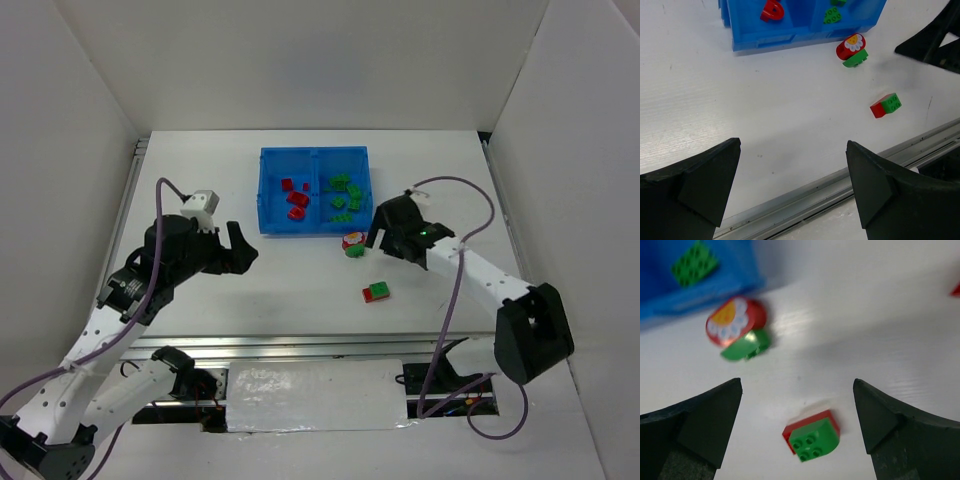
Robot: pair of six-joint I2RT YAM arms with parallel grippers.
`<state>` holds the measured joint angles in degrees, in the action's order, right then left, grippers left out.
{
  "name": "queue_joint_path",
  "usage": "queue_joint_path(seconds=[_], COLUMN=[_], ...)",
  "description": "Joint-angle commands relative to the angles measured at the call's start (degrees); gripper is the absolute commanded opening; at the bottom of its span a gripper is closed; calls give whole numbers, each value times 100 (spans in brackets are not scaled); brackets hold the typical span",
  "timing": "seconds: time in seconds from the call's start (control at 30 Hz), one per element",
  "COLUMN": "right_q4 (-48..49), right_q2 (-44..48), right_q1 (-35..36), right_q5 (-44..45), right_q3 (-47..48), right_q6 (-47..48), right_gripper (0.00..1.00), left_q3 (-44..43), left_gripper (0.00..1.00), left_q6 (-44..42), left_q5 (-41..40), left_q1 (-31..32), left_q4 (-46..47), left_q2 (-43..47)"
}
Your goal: Sort the legos into containers by color
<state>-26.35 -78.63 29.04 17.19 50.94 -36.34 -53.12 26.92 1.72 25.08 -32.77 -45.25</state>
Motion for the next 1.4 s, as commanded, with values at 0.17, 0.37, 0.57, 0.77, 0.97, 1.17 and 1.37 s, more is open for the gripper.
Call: queue_joint_path(seconds=[0.17, 0.37, 0.57, 0.77, 0.97, 1.17, 1.37], right_q4=[-591, -609, -520, -485, -232, -292, -114], right_q2=[-116, -1144, -1830, -2331, -1833, -637, -2320], right_q1=[-2023, -3131, -3440, -3545, -3440, -1545, 30], right_q5=[601, 601, 56, -145, -295, -24, -1649], right_q3=[776, 1208, 1401, 1401, 1210, 1813, 4245], right_q6=[-304, -85, 267, 408, 373, 390, 1023], right_gripper=[100, 98, 93, 60, 0, 0, 5], left_q3=[91, 250, 232, 259, 267, 232, 250], left_gripper=[100, 99, 100, 99, 99, 100, 99], left_q6=[-213, -231, -336, -327, -319, -214, 85], left_q5=[-444, -348, -224, -224, -224, -513, -1428], left_q1=[41, 58, 58, 67, 58, 32, -240], left_q4=[-106, -71, -45, -27, -18, -89, -238], left_q2=[386, 535, 386, 482, 465, 456, 834])
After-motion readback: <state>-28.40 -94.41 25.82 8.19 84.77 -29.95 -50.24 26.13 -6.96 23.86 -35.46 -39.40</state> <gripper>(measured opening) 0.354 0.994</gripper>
